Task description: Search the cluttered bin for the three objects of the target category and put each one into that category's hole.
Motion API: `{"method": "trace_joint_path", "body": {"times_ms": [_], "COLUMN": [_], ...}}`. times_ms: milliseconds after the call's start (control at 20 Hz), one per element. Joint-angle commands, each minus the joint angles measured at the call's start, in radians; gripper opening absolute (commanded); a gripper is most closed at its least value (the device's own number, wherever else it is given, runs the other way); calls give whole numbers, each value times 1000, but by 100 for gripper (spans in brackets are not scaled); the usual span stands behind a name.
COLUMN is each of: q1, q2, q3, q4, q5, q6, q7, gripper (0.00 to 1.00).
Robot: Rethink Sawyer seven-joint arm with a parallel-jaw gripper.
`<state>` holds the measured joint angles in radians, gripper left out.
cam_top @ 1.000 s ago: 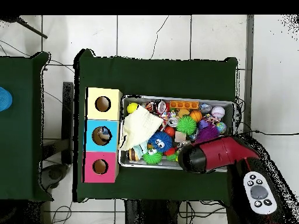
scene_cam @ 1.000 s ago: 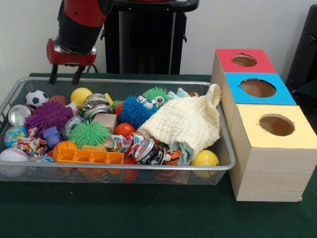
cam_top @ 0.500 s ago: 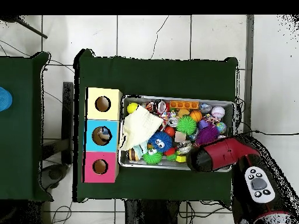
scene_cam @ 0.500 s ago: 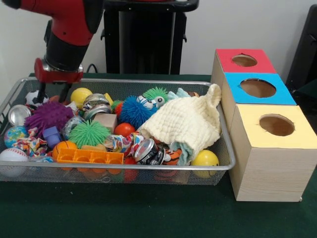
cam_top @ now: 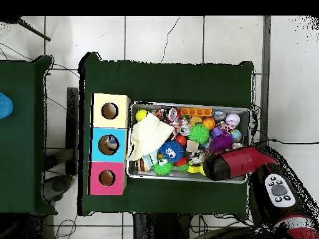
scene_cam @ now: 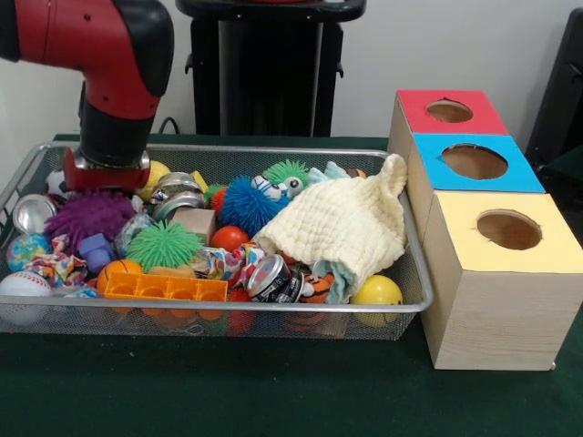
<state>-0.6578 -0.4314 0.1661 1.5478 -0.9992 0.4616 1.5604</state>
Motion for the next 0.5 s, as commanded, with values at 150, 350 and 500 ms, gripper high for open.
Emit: {"method": "trace_joint_path", "body": {"times_ms": [150, 350, 500], "q1": [-72, -191, -353], "q2": [296, 319, 340], "q3": [13, 108, 252], "q4": [-162, -108, -23], "q5": [-20, 22, 96], "q6": [-40, -167, -225], "q7": [25, -34, -79], "gripper": [100, 100, 100]}}
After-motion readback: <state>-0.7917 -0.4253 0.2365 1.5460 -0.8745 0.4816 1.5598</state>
